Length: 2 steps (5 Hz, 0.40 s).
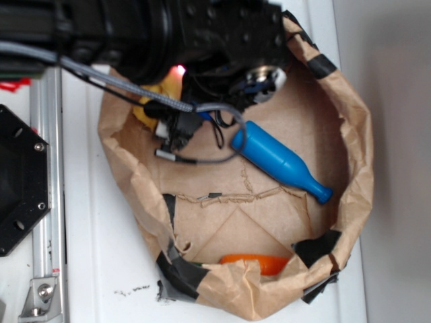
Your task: Grab the yellow cloth.
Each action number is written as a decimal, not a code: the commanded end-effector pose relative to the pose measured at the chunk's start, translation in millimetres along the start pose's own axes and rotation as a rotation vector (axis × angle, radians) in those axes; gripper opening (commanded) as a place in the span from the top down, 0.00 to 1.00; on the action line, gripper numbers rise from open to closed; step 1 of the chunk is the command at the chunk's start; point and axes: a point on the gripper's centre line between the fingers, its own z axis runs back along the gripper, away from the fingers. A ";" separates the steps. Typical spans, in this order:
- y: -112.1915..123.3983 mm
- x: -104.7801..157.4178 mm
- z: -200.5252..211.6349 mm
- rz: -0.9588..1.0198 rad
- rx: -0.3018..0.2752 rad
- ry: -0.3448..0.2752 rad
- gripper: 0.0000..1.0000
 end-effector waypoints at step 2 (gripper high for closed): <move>12.4 -13.3 11.5 0.166 0.011 -0.144 1.00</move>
